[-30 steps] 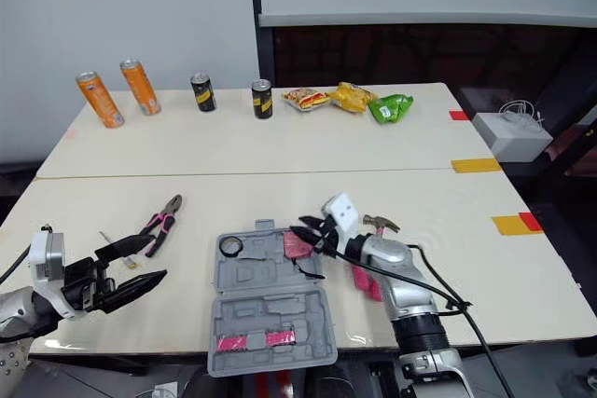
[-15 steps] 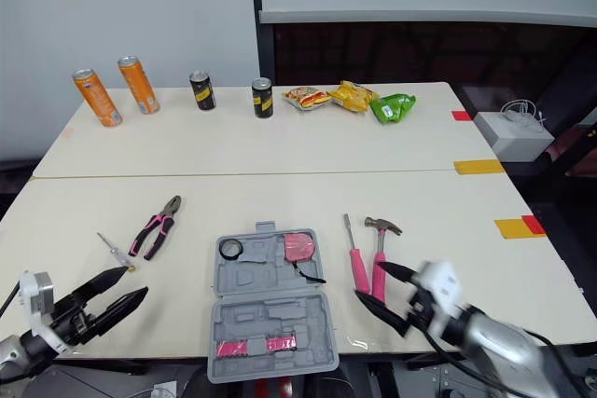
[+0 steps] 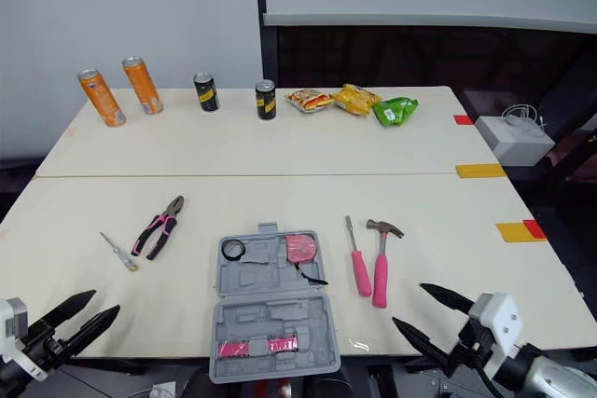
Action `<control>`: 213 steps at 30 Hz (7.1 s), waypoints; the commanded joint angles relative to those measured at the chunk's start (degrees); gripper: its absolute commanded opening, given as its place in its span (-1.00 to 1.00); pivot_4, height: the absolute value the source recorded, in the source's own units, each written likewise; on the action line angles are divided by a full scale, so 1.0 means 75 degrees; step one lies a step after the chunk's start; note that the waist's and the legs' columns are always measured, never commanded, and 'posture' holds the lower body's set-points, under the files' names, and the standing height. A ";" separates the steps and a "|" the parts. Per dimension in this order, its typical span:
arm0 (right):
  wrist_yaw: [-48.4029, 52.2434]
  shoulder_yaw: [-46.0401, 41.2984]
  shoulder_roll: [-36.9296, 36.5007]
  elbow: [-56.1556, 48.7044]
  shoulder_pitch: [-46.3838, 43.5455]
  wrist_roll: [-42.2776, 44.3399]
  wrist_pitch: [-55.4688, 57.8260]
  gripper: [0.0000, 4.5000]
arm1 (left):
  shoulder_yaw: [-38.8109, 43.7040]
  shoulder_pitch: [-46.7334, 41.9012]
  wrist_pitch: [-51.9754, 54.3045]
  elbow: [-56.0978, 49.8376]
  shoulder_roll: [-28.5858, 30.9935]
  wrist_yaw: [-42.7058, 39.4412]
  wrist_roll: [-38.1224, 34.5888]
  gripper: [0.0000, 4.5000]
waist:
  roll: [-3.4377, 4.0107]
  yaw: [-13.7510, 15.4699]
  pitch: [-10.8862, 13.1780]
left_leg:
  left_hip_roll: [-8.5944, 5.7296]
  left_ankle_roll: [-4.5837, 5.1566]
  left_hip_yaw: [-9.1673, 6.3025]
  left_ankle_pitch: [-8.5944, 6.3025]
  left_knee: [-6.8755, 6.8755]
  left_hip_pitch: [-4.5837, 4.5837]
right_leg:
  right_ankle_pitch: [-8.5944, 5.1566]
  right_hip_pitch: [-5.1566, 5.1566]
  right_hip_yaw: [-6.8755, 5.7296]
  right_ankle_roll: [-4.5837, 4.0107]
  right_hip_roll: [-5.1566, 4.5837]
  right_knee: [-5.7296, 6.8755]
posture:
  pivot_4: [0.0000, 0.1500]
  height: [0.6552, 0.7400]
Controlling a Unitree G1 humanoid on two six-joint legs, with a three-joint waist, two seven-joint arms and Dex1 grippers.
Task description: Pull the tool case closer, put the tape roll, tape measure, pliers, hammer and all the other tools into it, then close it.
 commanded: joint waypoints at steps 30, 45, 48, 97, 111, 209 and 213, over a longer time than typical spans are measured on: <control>-0.0477 0.1605 -0.0960 -0.1749 -0.3877 0.1463 0.2032 0.99 | -0.4256 -0.8068 0.6421 0.2746 0.1568 0.3688 0.2558 1.00 | 0.0043 0.0116 -0.0006 | -0.0020 0.0039 -0.0047 0.0029 0.0107 -0.0059 | 0.0023 -0.0027 -0.0036 -0.0045 -0.0023 0.0099 | 1.00 1.00; -0.0662 0.1406 -0.1017 -0.1968 -0.3639 0.1579 0.2093 0.99 | -0.3916 -0.8712 0.5733 0.4374 -0.0142 0.4872 0.3404 1.00 | 0.0050 0.0180 -0.0010 | -0.0023 0.0041 -0.0060 0.0029 0.0119 -0.0071 | 0.0025 -0.0027 -0.0048 -0.0048 -0.0028 0.0098 | 1.00 1.00; -0.0661 0.1395 -0.1025 -0.1959 -0.3638 0.1585 0.2089 0.99 | -0.3869 -0.8829 0.5688 0.4618 -0.0272 0.4913 0.3510 1.00 | 0.0054 0.0223 -0.0012 | -0.0027 0.0037 -0.0060 0.0027 0.0119 -0.0062 | 0.0028 -0.0017 -0.0049 -0.0052 -0.0033 0.0098 | 1.00 1.00; -0.1729 0.3146 -0.1850 -0.2830 -0.4667 0.0876 0.4308 1.00 | -0.4630 -0.6080 0.2543 -0.1372 0.4516 -0.2659 0.2460 0.06 | 0.0052 0.0114 0.0089 | -0.0036 0.0082 -0.0049 0.0035 0.0087 -0.0155 | 0.0030 -0.0123 -0.0057 -0.0048 -0.0041 0.0074 | 1.00 1.00; -0.2642 0.6906 0.0297 -0.0698 -0.9878 -0.0522 0.7424 1.00 | -0.6999 -0.9535 0.2559 -0.0300 0.2675 -0.3590 0.3808 0.06 | 0.0053 0.0084 0.0104 | -0.0035 -0.0089 -0.0052 0.0108 0.0085 -0.0128 | 0.0028 -0.0156 -0.0035 -0.0069 -0.0035 0.0215 | 1.00 1.00; -0.0003 0.8914 0.0150 0.1405 -0.9839 -0.4121 0.5258 -0.57 | -0.0256 -0.1980 0.0794 -0.0664 0.1938 -0.3627 -0.0420 1.00 | 0.0047 0.0076 0.0111 | 0.0007 -0.0040 -0.0037 0.0102 0.0138 -0.0089 | 0.0042 -0.0147 -0.0019 -0.0116 -0.0010 0.0275 | 1.00 1.00; -0.0025 0.8897 0.0441 0.1641 -0.9830 -0.4293 0.5230 -0.57 | -0.0228 -0.1865 0.0689 -0.0652 0.1916 -0.3613 -0.0403 1.00 | 0.0045 0.0055 0.0110 | 0.0010 -0.0040 -0.0031 0.0102 0.0138 -0.0079 | 0.0043 -0.0145 -0.0015 -0.0118 -0.0008 0.0278 | 1.00 1.00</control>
